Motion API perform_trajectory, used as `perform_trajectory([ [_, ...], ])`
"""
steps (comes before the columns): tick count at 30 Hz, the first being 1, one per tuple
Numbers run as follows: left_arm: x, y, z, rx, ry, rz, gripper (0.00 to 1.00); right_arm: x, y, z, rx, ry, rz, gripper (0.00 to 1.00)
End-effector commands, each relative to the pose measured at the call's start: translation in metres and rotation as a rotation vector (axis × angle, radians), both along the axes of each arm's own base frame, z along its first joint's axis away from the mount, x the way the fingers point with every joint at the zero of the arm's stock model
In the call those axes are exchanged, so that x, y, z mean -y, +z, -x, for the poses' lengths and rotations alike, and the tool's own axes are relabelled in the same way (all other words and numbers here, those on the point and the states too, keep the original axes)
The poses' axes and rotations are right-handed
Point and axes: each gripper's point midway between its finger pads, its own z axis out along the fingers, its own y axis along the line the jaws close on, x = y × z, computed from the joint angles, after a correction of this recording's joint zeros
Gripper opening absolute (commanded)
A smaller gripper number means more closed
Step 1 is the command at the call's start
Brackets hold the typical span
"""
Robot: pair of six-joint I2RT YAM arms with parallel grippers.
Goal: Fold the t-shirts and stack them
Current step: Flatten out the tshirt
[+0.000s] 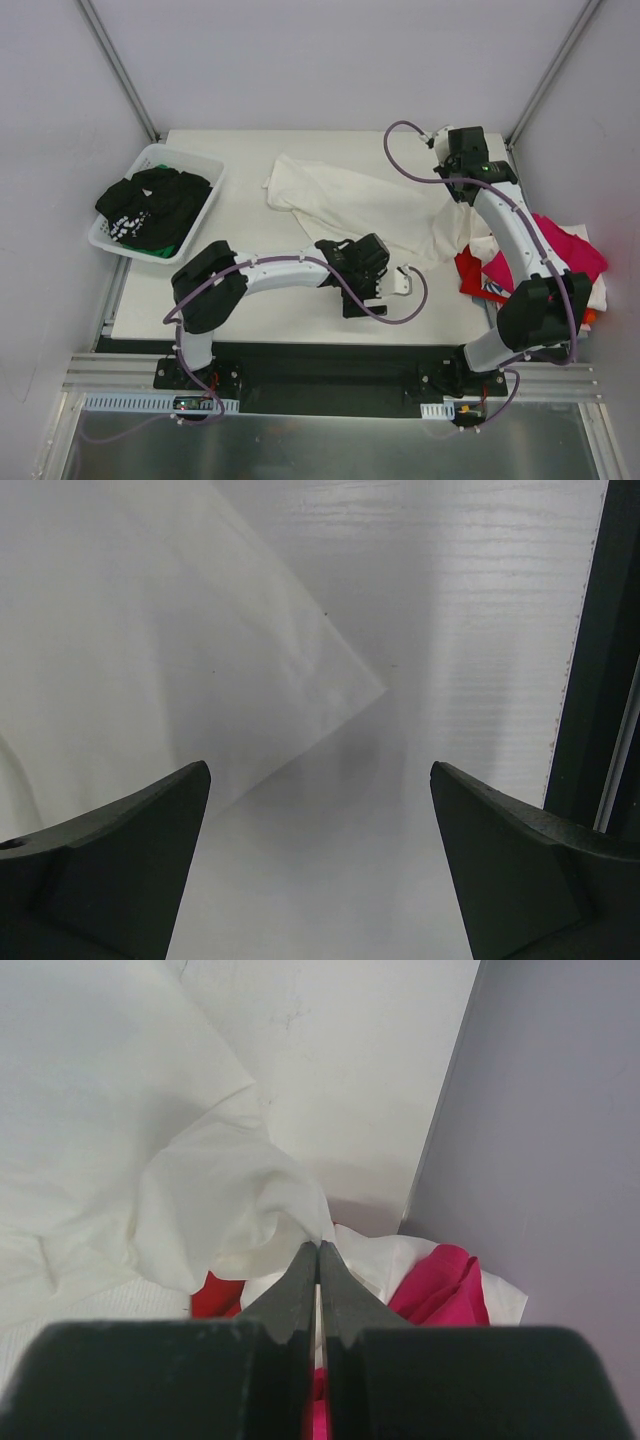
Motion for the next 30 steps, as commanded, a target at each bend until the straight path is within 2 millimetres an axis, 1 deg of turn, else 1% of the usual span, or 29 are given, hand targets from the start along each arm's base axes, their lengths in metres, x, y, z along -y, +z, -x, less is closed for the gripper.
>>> perform_trajectory([
  [1,0.024,0.008,0.007,-0.019,-0.017,0.037,0.92,0.0,0.016,-0.009,0.053,0.002,-0.009,0.01],
  [5,0.034,0.008,0.005,-0.005,-0.02,0.042,0.92,0.001,0.018,-0.007,0.052,0.002,-0.006,0.01],
  [11,0.04,0.004,0.003,-0.005,-0.009,0.039,0.91,0.002,0.018,-0.004,0.051,0.004,-0.009,0.01],
  [19,0.042,-0.017,-0.006,0.035,0.024,-0.009,0.9,-0.001,0.021,-0.001,0.056,0.012,-0.029,0.01],
  [26,0.044,-0.03,-0.004,0.027,0.028,-0.033,0.89,-0.001,0.025,0.002,0.065,0.013,-0.032,0.01],
  [27,0.043,-0.036,-0.004,0.025,0.029,-0.044,0.87,-0.001,0.024,0.002,0.062,0.013,-0.032,0.01],
  [30,0.042,-0.041,-0.004,0.023,0.027,-0.055,0.82,-0.001,0.025,0.004,0.062,0.014,-0.036,0.01],
])
